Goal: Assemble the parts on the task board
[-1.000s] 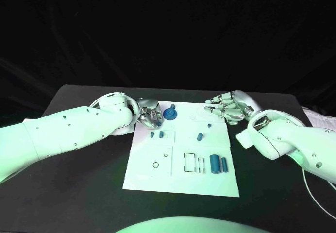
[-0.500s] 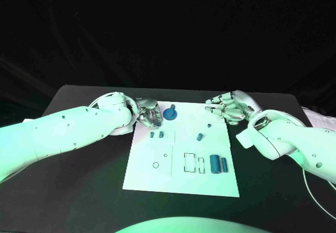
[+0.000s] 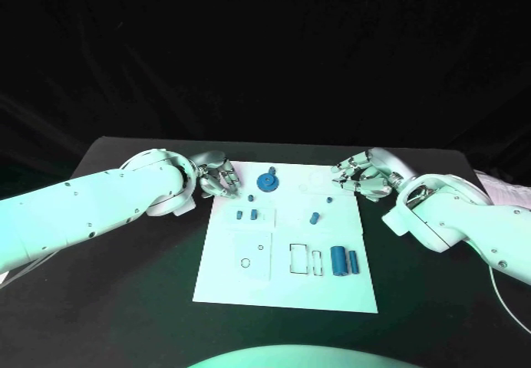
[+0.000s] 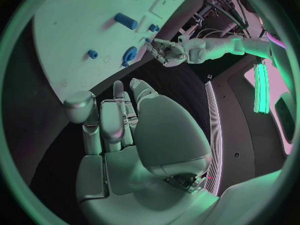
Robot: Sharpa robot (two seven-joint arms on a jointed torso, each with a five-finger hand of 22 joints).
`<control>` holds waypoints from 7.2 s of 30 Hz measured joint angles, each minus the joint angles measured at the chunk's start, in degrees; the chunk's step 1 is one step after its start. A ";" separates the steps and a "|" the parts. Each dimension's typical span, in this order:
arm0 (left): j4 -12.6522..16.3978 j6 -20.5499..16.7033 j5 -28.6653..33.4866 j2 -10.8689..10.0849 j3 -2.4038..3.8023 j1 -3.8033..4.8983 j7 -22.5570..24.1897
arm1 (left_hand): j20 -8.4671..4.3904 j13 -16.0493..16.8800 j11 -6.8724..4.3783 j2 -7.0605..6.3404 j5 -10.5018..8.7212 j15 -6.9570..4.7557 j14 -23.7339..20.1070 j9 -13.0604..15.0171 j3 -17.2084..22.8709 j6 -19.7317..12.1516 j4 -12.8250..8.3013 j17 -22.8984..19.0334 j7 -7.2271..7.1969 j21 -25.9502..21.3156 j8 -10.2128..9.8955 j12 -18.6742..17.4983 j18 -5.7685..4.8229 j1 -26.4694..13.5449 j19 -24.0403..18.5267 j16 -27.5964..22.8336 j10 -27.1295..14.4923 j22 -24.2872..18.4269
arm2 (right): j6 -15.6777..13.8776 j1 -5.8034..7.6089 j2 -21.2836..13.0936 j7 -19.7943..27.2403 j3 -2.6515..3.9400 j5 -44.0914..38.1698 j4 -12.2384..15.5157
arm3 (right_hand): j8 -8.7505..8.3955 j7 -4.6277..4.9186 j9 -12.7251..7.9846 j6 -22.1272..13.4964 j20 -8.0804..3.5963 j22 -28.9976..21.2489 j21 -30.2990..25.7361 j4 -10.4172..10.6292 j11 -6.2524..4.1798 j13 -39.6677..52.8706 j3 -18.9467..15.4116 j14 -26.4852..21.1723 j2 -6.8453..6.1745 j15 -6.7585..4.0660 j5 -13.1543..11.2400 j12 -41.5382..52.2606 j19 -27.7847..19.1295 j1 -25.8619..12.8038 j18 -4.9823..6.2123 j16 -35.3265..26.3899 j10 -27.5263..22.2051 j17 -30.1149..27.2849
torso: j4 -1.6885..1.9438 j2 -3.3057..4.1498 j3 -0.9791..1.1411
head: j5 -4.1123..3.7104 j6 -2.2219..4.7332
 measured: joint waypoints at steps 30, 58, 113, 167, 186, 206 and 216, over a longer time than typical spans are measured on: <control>8.80 -10.01 66.40 -4.73 -0.17 -1.00 24.18 | 0.16 0.75 -0.62 2.71 0.00 -0.08 -11.05 0.35 0.03 2.56 -0.12 -15.49 -0.31 -10.61 2.87 4.96 0.79 -1.21 -8.56 -11.32 2.49 -7.15 | 11.00 -0.77 3.64 -7.73 -0.03 -38.42 -1.37 | -1.33 -0.30 -0.24 2.59 0.19 -0.40 -0.90 -0.74 -0.15 -17.47 13.64 0.00 -4.33 -0.01 -13.71 -6.97 0.43 0.74 0.00 -0.87 3.75 -0.48 | 0.06 0.09 -0.15 | -4.04 1.12; 10.02 -10.03 68.39 -4.91 -0.18 -1.03 25.08 | 0.16 0.73 -0.62 2.93 0.00 -0.06 -11.05 0.27 -0.76 2.34 -0.59 -16.36 -0.11 -11.39 2.87 5.59 0.79 -1.43 -8.56 -11.32 2.05 -7.78 | 12.96 -0.43 7.54 -7.74 -0.78 -39.84 -5.71 | -1.33 -1.34 0.25 5.06 -0.03 0.66 -0.44 -1.77 -0.79 -20.21 16.57 0.00 -3.83 -0.01 -13.93 -7.22 1.05 0.24 0.01 -0.87 5.99 -0.40 | -0.07 0.16 -0.05 | -3.50 0.87; 9.88 -9.73 67.40 -5.05 -0.17 -1.03 24.36 | 0.16 0.63 -0.43 3.15 0.00 0.03 -11.13 0.15 -1.32 1.72 -1.46 -17.12 0.08 -11.82 3.06 6.02 0.77 -1.21 -8.55 -11.32 1.04 -8.07 | 10.63 -0.88 7.62 -11.19 -1.55 -45.39 -2.91 | 0.00 -2.10 1.87 9.69 -0.84 6.02 3.61 -7.31 -1.05 -22.23 20.97 0.02 -2.34 -0.84 -16.41 -8.15 3.51 -0.30 0.00 0.79 11.51 0.34 | -0.09 0.07 -0.07 | -3.37 0.30; 9.79 -9.12 67.02 -3.91 -0.17 -1.04 24.22 | 0.16 0.58 -0.22 3.15 0.00 0.13 -11.23 0.09 -1.30 1.31 -1.79 -17.30 0.09 -11.82 3.06 6.25 0.77 -1.21 -8.55 -11.32 0.82 -8.05 | 4.14 -9.79 16.06 -6.39 -0.91 -39.40 6.34 | -0.48 -1.87 2.00 9.85 -0.64 6.22 3.94 -8.59 -0.63 -22.63 22.23 0.01 -1.99 -0.84 -16.04 -9.33 3.70 -0.71 -0.01 0.79 11.92 0.34 | -0.05 0.09 -0.22 | 6.03 -2.16; 9.84 -8.94 66.94 -3.87 -0.17 -1.04 24.22 | 0.16 0.58 -0.22 3.15 0.00 0.14 -11.23 0.09 -1.29 1.31 -1.79 -17.29 0.08 -11.82 3.06 6.25 0.77 -1.21 -8.55 -11.32 0.82 -8.05 | 7.87 -9.83 16.38 -6.53 -1.06 -40.40 5.80 | -0.43 -1.90 2.07 9.67 -0.64 6.22 3.94 -8.58 -0.63 -22.62 22.23 0.01 -2.15 -0.83 -16.09 -9.65 3.70 -0.87 -0.01 0.79 11.93 0.35 | -0.10 0.09 -0.16 | 6.25 -2.51; 9.83 -8.76 66.67 -3.84 -0.17 -1.04 24.20 | 0.16 0.58 -0.35 3.15 0.00 0.14 -11.24 0.08 -1.29 1.31 -1.79 -17.36 0.08 -11.82 3.06 6.25 0.77 -1.21 -8.55 -11.32 0.69 -8.10 | 8.90 -9.74 17.44 -8.24 -1.39 -42.11 5.30 | -0.46 -1.66 2.04 9.87 -0.64 6.22 3.94 -8.72 -0.73 -22.64 22.07 0.01 -2.44 -0.83 -16.04 -9.77 3.69 -1.18 -0.01 0.79 12.21 0.35 | -0.09 0.08 -0.14 | 6.42 -2.66; 9.82 -8.58 65.91 -3.74 -0.16 -1.04 24.17 | 0.16 0.59 -0.42 3.15 0.00 0.14 -11.24 0.04 -1.29 1.31 -1.79 -17.46 0.08 -11.82 3.06 6.25 0.77 -1.21 -8.55 -11.32 0.62 -8.09 | 9.03 -9.71 17.81 -9.15 -1.77 -42.89 5.10 | -1.34 -0.64 2.03 8.21 -0.25 4.82 3.23 -8.87 -0.47 -23.08 21.92 -0.07 -2.66 -0.47 -15.59 -11.33 3.30 -3.07 -0.01 0.79 10.40 -0.03 | -0.10 0.08 -0.15 | 6.38 -2.71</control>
